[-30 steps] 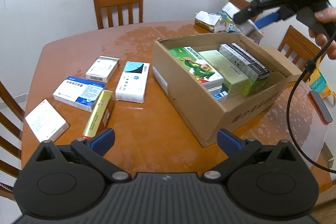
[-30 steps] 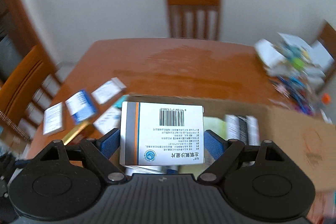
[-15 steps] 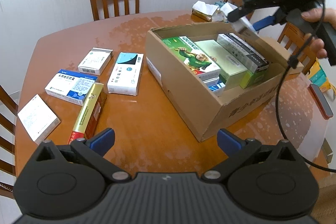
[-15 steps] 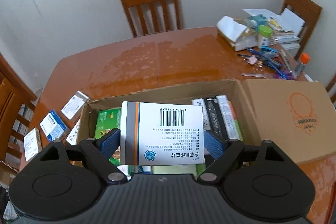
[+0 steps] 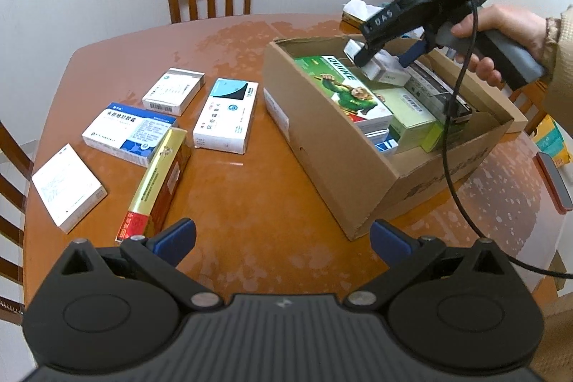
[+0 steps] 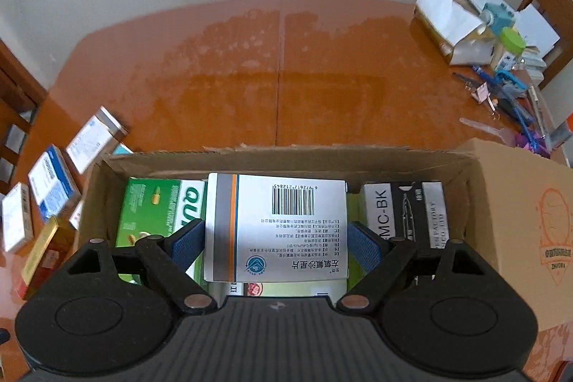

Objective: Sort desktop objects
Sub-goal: 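Lower the medicine box into the cardboard box and open the right gripper, then raise the open right gripper and move it back over the table boxes, then lower the right gripper onto the white barcoded tablet box and close, then lift the white tablet box off the table with the right gripper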

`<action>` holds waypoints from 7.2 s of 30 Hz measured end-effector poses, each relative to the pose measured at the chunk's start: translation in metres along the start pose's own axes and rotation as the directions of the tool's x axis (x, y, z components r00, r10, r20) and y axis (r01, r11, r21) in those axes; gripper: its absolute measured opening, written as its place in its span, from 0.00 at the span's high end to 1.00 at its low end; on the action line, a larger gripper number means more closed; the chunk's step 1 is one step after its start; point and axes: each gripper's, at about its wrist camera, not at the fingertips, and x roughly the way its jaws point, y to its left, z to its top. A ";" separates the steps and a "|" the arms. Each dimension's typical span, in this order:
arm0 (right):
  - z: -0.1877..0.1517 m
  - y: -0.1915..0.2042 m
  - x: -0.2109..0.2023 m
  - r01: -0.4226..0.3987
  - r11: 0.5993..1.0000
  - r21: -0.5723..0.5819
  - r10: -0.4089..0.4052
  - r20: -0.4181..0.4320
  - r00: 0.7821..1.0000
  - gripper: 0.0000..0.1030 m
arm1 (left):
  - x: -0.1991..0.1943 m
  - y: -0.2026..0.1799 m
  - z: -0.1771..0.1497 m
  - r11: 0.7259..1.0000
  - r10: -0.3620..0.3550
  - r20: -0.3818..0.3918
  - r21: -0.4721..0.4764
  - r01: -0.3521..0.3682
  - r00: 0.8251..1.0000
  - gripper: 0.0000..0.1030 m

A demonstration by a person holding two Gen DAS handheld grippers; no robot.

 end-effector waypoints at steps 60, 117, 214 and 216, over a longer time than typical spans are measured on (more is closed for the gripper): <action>-0.008 0.002 -0.023 -0.194 0.969 0.152 0.198 -0.010 0.980 0.08 | 0.007 0.003 0.000 1.000 -0.003 -0.017 0.005 0.003 1.000 0.00; 0.043 0.264 0.001 -0.216 0.786 -0.580 0.225 -0.058 0.973 0.07 | 0.007 0.048 -0.017 0.990 0.031 0.009 -0.142 -0.029 0.999 0.00; 0.075 0.280 0.142 -0.064 0.794 -0.604 -0.022 -0.134 0.991 0.11 | 0.059 0.093 0.050 0.976 0.121 0.062 -0.191 -0.108 0.991 0.00; 0.076 0.278 0.141 -0.066 0.797 -0.601 -0.020 -0.136 0.991 0.11 | 0.061 0.094 0.052 0.975 0.124 0.059 -0.193 -0.111 0.990 0.00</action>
